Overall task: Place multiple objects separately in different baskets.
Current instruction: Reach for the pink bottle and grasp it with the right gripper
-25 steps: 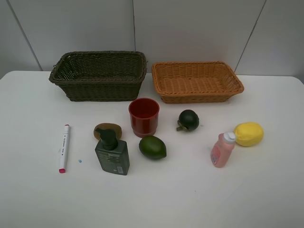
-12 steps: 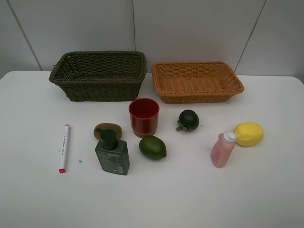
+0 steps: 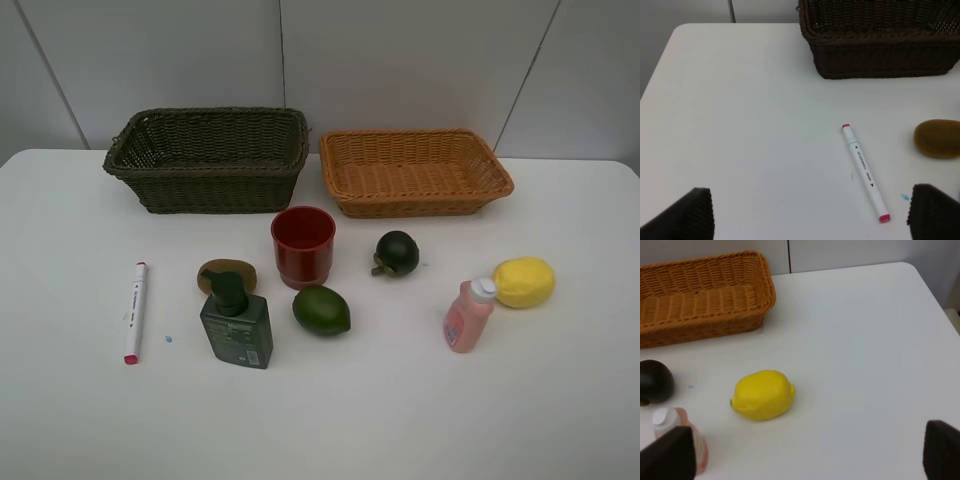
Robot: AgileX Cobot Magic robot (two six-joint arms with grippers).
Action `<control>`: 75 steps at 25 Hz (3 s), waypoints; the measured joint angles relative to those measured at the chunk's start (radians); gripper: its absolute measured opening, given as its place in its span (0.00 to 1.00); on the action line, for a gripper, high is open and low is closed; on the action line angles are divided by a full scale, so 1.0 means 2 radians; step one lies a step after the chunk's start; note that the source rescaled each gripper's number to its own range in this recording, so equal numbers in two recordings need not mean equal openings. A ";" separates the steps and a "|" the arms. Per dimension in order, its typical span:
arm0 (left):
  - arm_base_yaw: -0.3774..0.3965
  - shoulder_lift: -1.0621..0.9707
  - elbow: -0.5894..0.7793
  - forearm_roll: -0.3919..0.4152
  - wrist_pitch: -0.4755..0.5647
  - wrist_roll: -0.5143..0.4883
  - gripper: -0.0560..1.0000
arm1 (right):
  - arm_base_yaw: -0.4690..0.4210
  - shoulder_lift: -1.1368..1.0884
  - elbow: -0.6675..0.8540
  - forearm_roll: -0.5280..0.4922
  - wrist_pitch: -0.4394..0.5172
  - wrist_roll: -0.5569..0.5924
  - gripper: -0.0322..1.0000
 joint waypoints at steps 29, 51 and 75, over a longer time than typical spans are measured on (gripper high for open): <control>0.000 0.000 0.000 0.000 0.000 0.000 1.00 | 0.000 0.096 -0.032 0.000 -0.002 0.000 0.99; 0.000 0.000 0.000 0.000 0.000 0.000 1.00 | 0.096 0.617 -0.116 0.044 -0.132 -0.001 0.99; 0.000 0.000 0.000 0.000 0.000 0.000 1.00 | 0.206 0.800 -0.116 0.095 -0.205 0.013 0.99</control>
